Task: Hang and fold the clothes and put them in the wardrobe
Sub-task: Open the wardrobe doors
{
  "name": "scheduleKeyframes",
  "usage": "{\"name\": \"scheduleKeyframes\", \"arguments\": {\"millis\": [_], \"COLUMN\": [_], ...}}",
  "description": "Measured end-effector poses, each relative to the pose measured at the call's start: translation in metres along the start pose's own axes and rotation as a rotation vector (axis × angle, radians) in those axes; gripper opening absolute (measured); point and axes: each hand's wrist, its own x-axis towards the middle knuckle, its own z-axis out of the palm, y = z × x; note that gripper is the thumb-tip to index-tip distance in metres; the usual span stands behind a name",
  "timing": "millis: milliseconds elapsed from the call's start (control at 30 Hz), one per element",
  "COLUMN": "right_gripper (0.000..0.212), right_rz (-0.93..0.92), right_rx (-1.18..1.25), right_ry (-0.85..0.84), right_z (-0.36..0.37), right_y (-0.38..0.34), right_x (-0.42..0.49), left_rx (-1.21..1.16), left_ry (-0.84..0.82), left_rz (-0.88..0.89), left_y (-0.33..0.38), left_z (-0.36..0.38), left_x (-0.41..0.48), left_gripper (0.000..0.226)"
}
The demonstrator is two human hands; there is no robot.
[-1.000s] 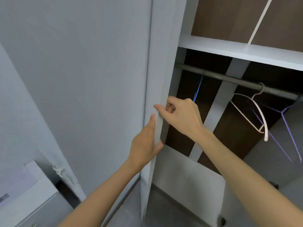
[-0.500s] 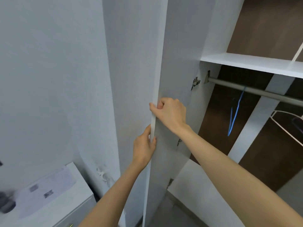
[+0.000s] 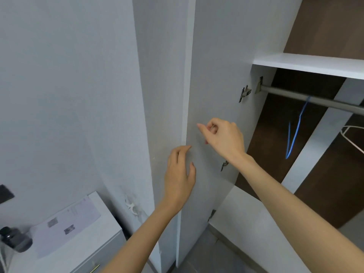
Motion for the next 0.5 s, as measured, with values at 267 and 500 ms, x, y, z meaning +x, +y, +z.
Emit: {"name": "scheduleKeyframes", "arguments": {"millis": [267,500], "right_gripper": [0.018,0.008], "right_rz": [0.181,0.375], "right_rx": [-0.047,-0.136], "right_ry": [0.118,0.188], "right_z": [-0.035,-0.080], "right_y": [0.090,0.197], "right_x": [-0.029,-0.032], "left_rx": [-0.082,-0.156], "left_ry": [-0.290,-0.499], "left_rz": [0.044,0.071], "left_y": [0.016,0.045], "left_z": [0.042,0.131], "left_x": [0.016,0.054], "left_gripper": [0.042,0.047]}}
